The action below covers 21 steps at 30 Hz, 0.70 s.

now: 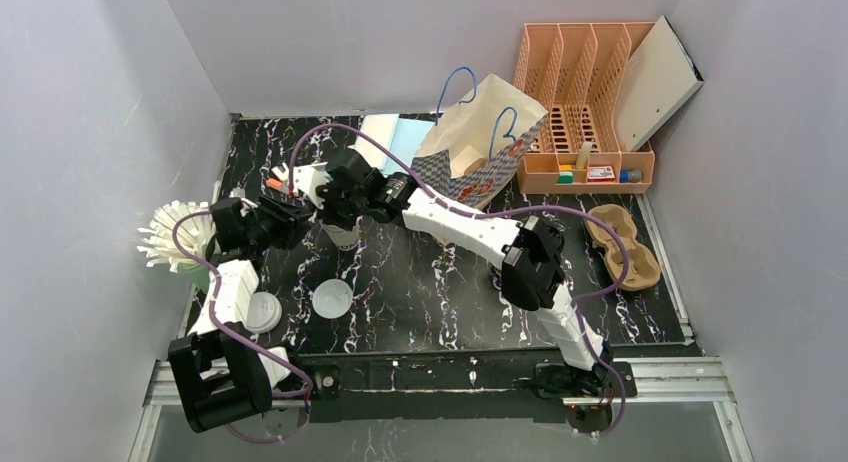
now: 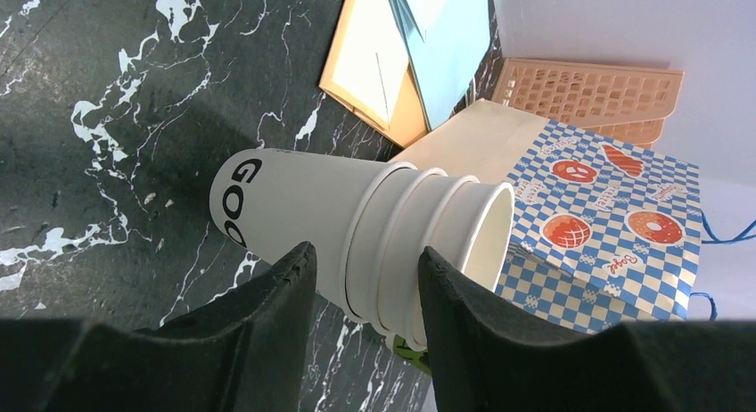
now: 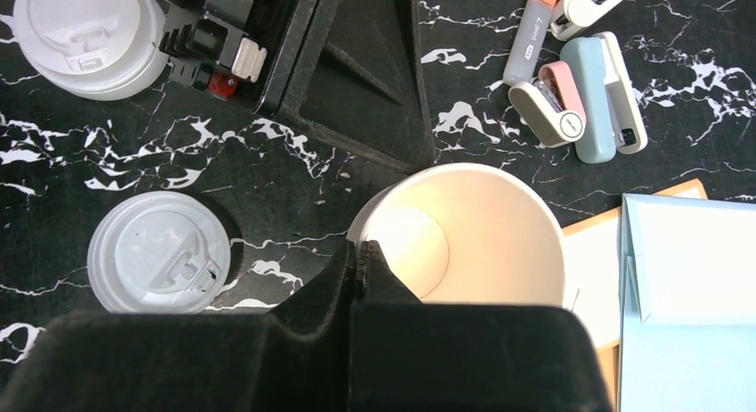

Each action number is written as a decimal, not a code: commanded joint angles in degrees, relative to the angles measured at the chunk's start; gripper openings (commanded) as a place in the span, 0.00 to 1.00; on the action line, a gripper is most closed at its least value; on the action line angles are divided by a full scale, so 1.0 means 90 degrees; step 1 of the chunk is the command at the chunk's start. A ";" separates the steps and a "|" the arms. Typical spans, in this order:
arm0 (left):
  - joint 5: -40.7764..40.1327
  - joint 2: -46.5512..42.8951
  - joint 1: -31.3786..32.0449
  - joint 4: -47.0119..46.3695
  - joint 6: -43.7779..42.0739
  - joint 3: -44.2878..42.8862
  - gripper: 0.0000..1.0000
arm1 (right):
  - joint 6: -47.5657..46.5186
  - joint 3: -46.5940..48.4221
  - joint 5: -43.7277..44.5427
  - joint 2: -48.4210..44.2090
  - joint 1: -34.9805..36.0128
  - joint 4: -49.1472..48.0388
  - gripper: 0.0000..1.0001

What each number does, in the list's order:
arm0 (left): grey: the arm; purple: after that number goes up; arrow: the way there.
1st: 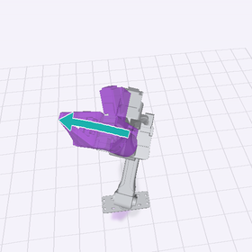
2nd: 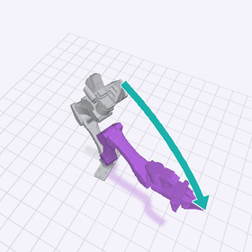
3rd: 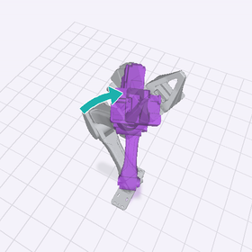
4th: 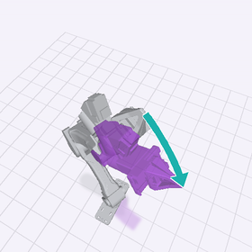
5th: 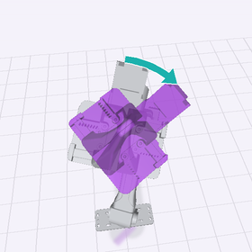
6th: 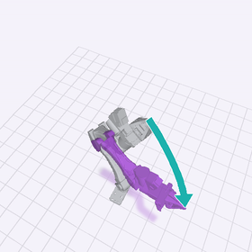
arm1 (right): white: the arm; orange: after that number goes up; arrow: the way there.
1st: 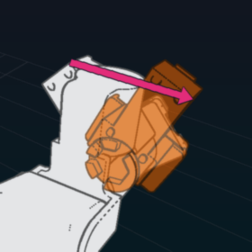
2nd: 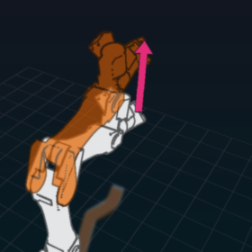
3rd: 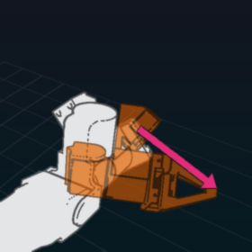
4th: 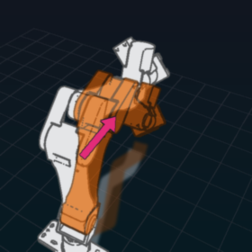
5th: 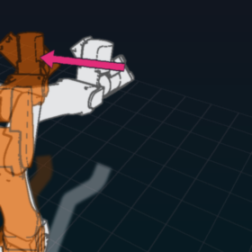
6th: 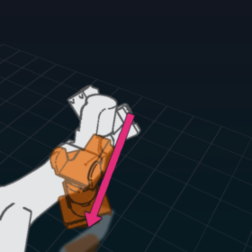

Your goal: Pack the takeout coffee

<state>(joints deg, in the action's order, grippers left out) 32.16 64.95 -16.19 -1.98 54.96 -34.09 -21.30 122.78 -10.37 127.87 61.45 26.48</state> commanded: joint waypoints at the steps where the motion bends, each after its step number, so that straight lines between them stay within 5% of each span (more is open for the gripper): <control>1: -0.0115 0.0119 0.0040 0.0249 -0.0112 0.0275 0.43 | 0.0123 -0.0106 0.0262 -0.0481 0.0074 -0.0687 0.01; 21: -0.0561 -0.0088 0.0265 0.0531 -0.0394 0.0088 0.42 | -0.0225 -0.0400 0.1396 -0.1227 0.0171 -0.1661 0.01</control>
<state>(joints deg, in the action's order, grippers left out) 29.39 64.58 -14.22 -3.92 54.06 -33.34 -21.67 117.45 0.47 123.52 63.02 18.63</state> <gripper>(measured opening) 0.428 0.039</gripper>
